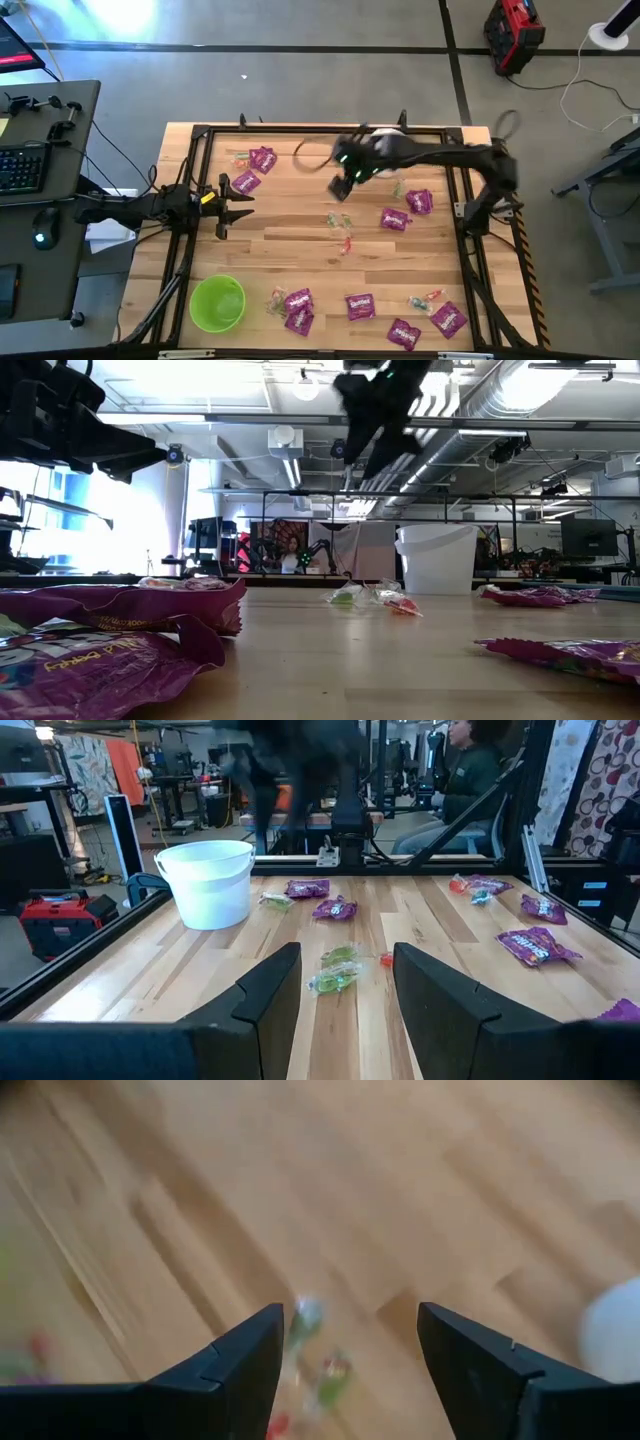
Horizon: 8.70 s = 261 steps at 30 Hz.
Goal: Sort candy by brand, put in halloween buckets
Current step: Put the green gummy into the white bucket, then put the orange gummy into the white bucket, then put the green gummy into the white bucket
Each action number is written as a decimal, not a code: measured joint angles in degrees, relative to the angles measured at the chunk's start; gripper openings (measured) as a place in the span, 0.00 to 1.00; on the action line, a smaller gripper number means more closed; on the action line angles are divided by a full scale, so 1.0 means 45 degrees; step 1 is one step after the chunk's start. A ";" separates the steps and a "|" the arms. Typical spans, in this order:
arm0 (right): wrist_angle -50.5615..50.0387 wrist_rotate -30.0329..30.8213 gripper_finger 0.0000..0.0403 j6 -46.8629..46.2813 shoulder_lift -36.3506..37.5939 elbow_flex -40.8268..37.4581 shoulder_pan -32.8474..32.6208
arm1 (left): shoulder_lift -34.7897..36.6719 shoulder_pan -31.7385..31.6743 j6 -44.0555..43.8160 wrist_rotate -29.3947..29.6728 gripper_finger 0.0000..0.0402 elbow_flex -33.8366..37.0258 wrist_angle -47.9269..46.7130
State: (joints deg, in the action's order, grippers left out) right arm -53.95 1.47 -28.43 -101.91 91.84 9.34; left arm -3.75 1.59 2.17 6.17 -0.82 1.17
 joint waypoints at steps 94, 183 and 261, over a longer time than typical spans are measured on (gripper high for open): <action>0.5319 -0.3379 0.62 0.1698 0.4801 -0.1303 0.5070 | -0.0005 -0.0001 -0.2709 -0.0558 0.38 0.0000 0.2796; 0.4194 -0.2883 0.61 0.2327 0.4732 -0.0391 0.3562 | -2.0424 -1.0933 -0.2554 0.1649 0.39 -1.1166 -0.9884; 0.3088 -0.0332 0.61 0.2769 0.5927 0.1289 0.3677 | -2.7314 -0.5326 -0.1101 -0.2575 0.58 -2.4256 -0.4338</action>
State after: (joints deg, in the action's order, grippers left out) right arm -40.06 -0.02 -15.97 -75.24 97.65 25.89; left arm -126.66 -22.38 -2.78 -5.41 -109.97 -18.35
